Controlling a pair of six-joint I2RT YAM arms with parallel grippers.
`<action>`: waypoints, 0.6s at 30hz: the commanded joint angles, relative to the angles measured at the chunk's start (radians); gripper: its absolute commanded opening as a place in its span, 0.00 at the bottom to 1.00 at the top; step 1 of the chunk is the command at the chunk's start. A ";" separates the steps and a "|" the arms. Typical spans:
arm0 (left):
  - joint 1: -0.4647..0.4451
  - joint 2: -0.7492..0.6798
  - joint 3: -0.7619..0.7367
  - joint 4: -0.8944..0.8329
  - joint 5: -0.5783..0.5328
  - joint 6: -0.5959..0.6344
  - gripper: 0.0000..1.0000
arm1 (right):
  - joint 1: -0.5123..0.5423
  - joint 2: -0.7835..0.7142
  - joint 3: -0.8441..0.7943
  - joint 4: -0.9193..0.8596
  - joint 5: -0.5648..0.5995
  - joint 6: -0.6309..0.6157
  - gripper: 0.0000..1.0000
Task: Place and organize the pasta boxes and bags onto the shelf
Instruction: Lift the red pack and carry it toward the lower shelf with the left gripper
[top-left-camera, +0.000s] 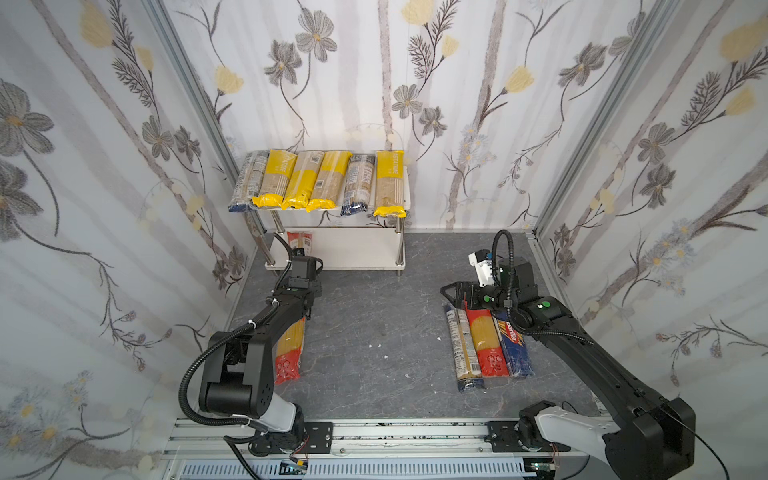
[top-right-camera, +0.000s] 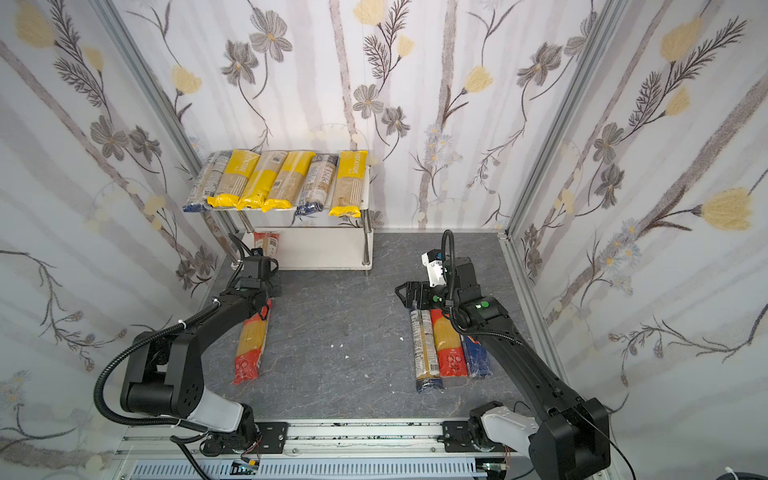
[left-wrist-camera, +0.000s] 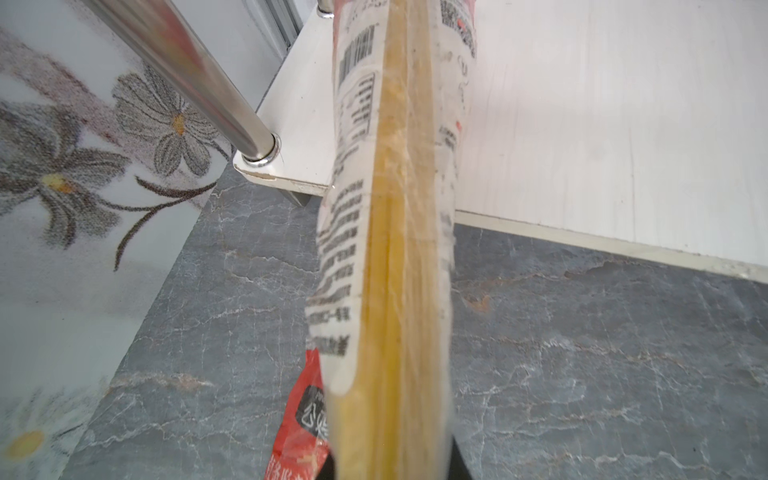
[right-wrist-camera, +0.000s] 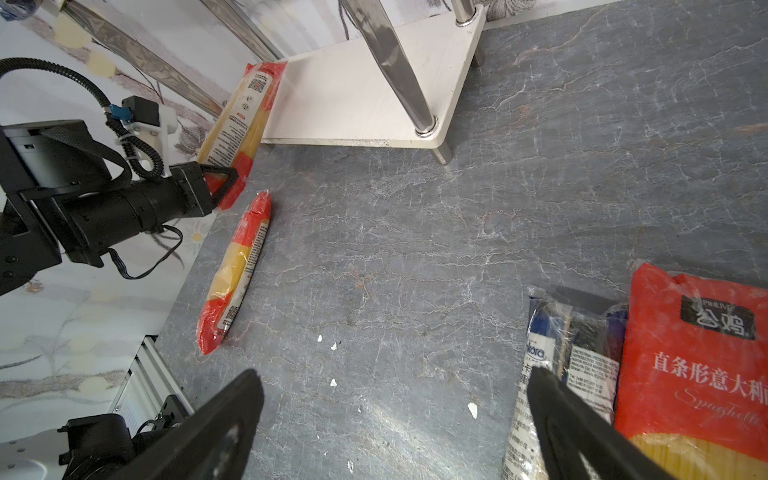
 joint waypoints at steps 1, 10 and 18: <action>0.015 0.027 0.049 0.165 0.032 0.056 0.00 | -0.002 0.013 0.002 -0.007 -0.017 -0.015 1.00; 0.063 0.136 0.137 0.158 0.091 0.136 0.00 | -0.011 0.011 0.018 -0.034 0.014 -0.014 1.00; 0.105 0.221 0.228 0.104 0.111 0.198 0.00 | -0.020 0.032 0.049 -0.072 0.033 -0.022 1.00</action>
